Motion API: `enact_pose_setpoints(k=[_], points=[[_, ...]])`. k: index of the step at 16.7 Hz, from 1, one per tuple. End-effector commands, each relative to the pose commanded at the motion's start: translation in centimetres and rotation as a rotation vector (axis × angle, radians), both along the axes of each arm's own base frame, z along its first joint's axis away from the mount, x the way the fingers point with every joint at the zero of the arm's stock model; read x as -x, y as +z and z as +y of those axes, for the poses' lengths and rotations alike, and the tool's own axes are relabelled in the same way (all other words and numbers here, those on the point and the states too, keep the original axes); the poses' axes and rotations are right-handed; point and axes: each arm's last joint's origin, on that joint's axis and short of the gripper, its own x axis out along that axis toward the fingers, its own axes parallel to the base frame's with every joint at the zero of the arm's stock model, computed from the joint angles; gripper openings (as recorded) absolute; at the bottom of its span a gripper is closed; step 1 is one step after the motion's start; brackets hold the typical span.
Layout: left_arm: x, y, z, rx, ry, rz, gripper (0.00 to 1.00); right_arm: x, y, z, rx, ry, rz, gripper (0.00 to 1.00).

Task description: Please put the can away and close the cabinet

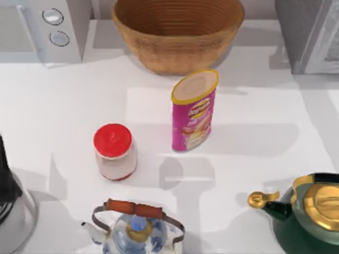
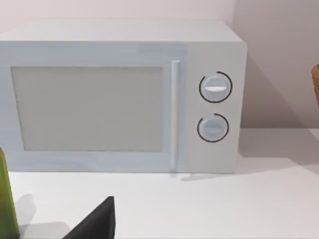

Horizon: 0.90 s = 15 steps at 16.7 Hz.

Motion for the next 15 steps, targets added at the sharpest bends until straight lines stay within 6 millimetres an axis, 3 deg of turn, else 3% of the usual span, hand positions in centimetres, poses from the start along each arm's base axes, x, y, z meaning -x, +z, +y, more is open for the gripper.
enact_pose_setpoints(k=[2,8,12,15], points=[[0.0,0.0,0.0,0.0,0.0,0.0,1.0,3.6,-4.2,-0.4,-0.002,0.001,0.036,1.0],[0.0,0.0,0.0,0.0,0.0,0.0,1.0,13.3,-19.7,-1.0,-0.02,0.029,0.056,1.0],[0.0,0.0,0.0,0.0,0.0,0.0,1.0,16.2,-27.7,-1.1,-0.028,0.05,-0.025,1.0],[0.0,0.0,0.0,0.0,0.0,0.0,1.0,16.7,-31.2,-1.2,-0.028,0.06,-0.084,1.0]])
